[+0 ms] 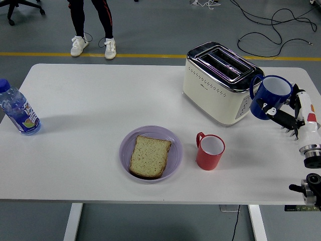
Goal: Pick up the cup,pour liquid into bread,place the cup on the desk
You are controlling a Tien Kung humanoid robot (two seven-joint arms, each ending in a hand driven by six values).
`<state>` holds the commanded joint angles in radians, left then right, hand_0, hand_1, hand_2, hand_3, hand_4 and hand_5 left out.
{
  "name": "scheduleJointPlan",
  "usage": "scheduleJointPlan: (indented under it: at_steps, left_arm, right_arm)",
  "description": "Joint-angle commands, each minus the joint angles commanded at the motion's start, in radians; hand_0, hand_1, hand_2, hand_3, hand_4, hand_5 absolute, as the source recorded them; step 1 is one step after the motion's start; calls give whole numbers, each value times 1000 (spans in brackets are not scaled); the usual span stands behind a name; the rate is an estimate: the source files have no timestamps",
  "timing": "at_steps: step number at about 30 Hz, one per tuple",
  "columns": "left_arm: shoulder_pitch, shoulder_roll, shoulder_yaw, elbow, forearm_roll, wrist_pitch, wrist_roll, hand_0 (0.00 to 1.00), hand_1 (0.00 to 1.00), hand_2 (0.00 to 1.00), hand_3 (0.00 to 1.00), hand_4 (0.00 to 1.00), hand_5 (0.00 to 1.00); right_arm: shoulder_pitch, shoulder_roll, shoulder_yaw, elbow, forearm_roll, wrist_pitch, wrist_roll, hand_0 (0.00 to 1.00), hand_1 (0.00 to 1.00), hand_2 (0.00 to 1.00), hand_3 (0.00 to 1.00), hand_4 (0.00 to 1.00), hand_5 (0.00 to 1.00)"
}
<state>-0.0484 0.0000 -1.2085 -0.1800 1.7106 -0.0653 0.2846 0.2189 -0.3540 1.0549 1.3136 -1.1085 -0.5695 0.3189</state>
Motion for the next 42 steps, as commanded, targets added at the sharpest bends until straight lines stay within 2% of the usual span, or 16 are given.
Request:
scheduleJointPlan:
  at_steps: [5, 6, 11, 17, 22, 27, 35, 42]
  left_arm:
    - [-2, 0, -3, 0, 5, -2, 1, 657, 691, 709, 595, 320, 883]
    - [-3, 0, -4, 0, 6, -3, 1, 657, 690, 709, 595, 320, 883]
    - [-7, 0, 3, 0, 2, -3, 0, 657, 690, 709, 595, 320, 883]
    - [-9, 0, 17, 0, -9, -2, 0, 657, 690, 708, 595, 321, 883]
    - [-8, 0, 25, 0, -15, -2, 0, 656, 690, 708, 595, 320, 883]
    - [-9, 0, 24, 0, -8, -4, -1, 656, 690, 708, 595, 320, 883]
    - [-21, 0, 15, 0, 8, -8, -2, 656, 690, 708, 595, 320, 885]
    - [-15, 0, 8, 0, 7, -6, 0, 656, 690, 708, 594, 317, 882]
  right_arm:
    - [-33, 42, 4, -110, 23, -13, 150, 386, 375, 535, 573, 547, 25]
    - [-35, 48, 4, -130, 29, -11, 173, 424, 398, 543, 580, 571, 48]
    - [-46, 82, 0, -226, 11, -9, 244, 424, 398, 543, 580, 571, 48]
    - [-50, 103, -11, -301, -1, -17, 275, 440, 405, 546, 582, 589, 67]
    - [-46, 123, -39, -358, 43, -40, 324, 456, 409, 547, 584, 600, 78]
    - [-37, 146, -64, -404, 62, -34, 326, 462, 412, 549, 587, 603, 84]
    - [-22, 162, -69, -454, 84, -33, 326, 465, 412, 550, 587, 604, 90]
    - [-30, 166, -60, -467, 94, -33, 326, 475, 417, 552, 589, 603, 97]
